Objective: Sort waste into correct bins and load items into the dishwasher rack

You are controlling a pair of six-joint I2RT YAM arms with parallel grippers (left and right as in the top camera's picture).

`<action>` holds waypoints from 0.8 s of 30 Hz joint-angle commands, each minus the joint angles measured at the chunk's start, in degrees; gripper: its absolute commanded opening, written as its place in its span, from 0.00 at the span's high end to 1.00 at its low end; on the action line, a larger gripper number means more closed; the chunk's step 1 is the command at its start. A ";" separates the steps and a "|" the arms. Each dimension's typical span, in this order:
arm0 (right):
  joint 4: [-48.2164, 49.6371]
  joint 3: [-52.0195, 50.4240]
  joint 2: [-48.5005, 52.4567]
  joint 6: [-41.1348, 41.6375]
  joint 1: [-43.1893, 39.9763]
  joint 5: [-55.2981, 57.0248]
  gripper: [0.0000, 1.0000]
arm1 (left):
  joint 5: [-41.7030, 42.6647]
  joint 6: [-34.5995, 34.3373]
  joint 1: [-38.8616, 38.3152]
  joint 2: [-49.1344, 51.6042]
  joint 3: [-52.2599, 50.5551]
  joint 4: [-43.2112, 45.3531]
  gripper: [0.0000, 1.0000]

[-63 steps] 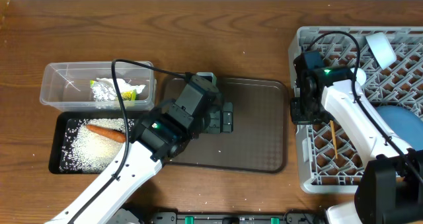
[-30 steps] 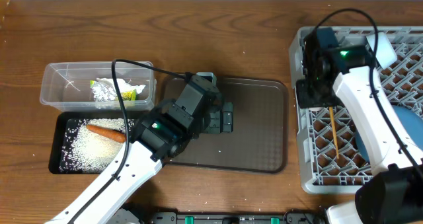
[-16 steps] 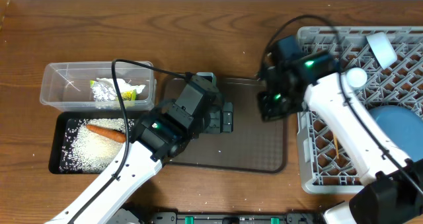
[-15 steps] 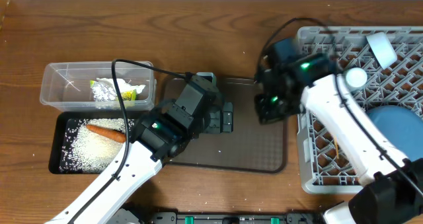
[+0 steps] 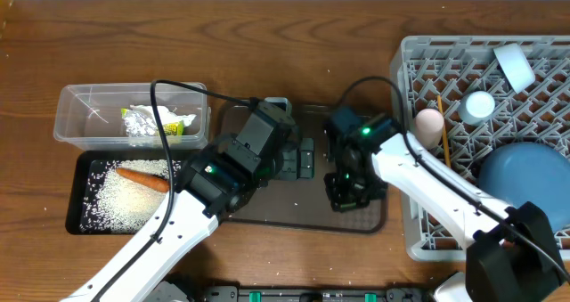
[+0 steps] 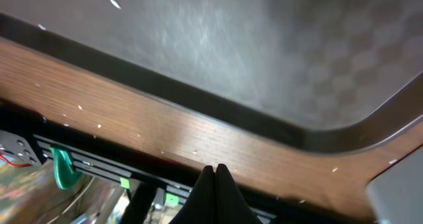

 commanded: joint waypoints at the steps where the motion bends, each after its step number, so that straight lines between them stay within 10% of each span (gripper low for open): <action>1: 0.13 -2.47 -0.46 5.77 1.57 -1.51 0.99 | -0.68 0.76 0.13 0.39 0.13 -0.04 0.02; 24: 11.45 -14.45 -0.46 22.18 6.86 -0.50 0.99 | -0.68 0.76 0.13 0.39 0.13 -0.04 0.02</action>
